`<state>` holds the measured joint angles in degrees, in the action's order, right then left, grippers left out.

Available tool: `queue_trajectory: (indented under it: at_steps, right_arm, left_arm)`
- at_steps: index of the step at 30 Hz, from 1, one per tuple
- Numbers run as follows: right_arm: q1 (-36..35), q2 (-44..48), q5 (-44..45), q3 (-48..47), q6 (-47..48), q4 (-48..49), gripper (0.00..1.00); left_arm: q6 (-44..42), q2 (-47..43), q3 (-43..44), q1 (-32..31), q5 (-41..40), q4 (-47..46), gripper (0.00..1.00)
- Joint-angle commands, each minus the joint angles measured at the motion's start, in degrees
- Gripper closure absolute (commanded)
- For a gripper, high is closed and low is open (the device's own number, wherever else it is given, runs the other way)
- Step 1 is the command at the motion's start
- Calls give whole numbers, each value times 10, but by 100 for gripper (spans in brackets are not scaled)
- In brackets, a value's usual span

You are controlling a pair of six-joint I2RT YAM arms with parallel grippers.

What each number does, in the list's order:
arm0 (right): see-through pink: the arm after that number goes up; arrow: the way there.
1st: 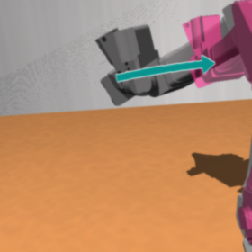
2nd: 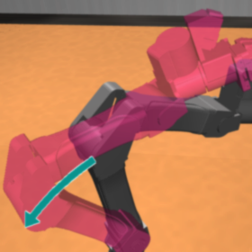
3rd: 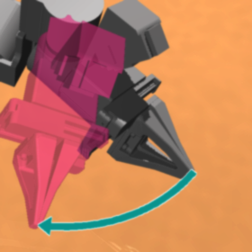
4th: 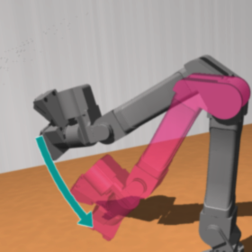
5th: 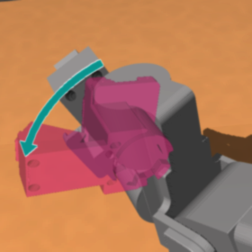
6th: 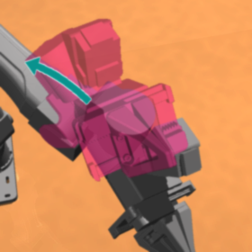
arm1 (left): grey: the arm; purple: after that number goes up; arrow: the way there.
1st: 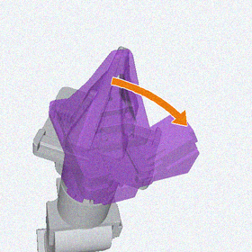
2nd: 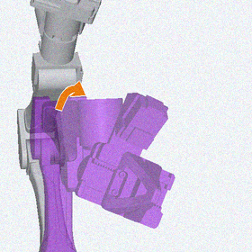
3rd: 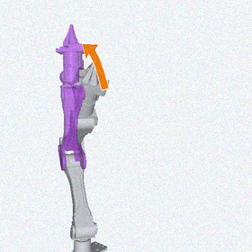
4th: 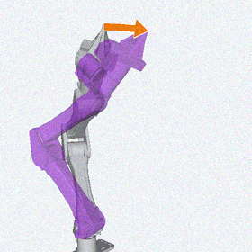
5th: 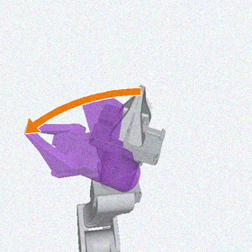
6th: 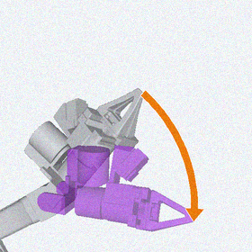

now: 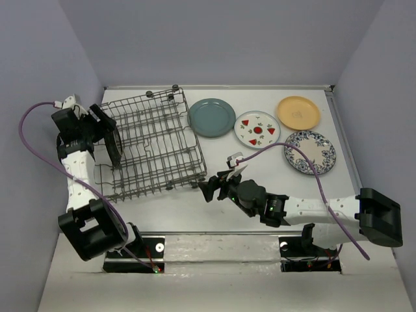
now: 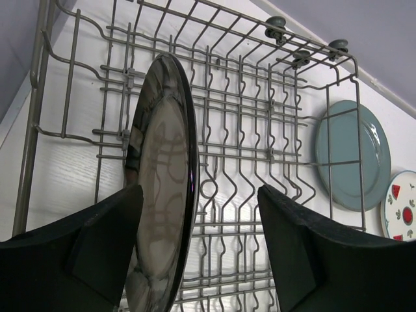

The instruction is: Load the plates into the dish rack

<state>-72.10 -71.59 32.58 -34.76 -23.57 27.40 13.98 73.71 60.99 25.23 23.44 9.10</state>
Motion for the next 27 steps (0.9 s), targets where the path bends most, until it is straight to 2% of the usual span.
queue_trajectory:
  at_steps: [1,3,14,19,22,27]
  right_arm:
    - [-3,18,16,-2,1,15,9]
    - [-3,17,12,-1,0,15,9]
    - [-3,6,19,-7,0,13,7]
    - [-3,6,18,-9,11,13,7]
    - [2,-6,10,-20,25,12,8]
    - [34,0,-31,-37,6,-8,12]
  left_arm:
    - [16,-42,0,3,-10,-25,13]
    - [27,-54,0,3,-29,-33,1]
    - [86,-180,19,3,-148,-58,1]
    - [133,-239,-3,-6,-179,-80,1]
    - [151,-289,-25,-18,-180,-110,1]
    - [182,-374,-75,-60,-116,-151,1]
